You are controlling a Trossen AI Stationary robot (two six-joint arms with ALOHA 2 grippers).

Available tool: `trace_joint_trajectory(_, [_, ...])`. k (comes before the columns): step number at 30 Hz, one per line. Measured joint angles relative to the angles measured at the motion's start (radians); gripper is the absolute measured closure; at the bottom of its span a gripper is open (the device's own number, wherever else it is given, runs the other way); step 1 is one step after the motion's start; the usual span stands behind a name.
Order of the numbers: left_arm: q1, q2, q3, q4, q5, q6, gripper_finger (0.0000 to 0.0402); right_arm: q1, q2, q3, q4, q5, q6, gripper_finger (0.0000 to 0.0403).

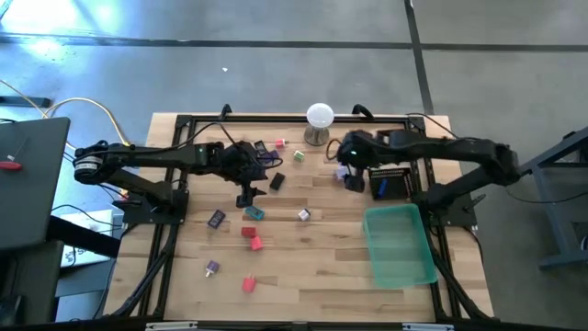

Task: Pick & Place Office items
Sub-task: Put the purple charger adapter into the green bin

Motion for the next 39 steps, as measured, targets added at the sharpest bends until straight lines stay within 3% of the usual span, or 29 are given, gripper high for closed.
trace_joint_trajectory(12, [0.0,0.0,0.0,-0.001,-0.002,-0.001,0.0168,-0.137,0.285,0.005,0.001,-0.116,-0.308,0.0029])
trace_joint_trajectory(29, [0.0,0.0,-0.019,-0.002,0.0,-0.004,0.0168,-0.169,0.333,0.0,0.047,-0.128,-0.343,0.0027])
trace_joint_trajectory(39, [0.0,0.0,-0.019,-0.001,0.001,-0.013,0.0168,-0.169,0.333,-0.108,0.151,-0.122,-0.356,0.0025])
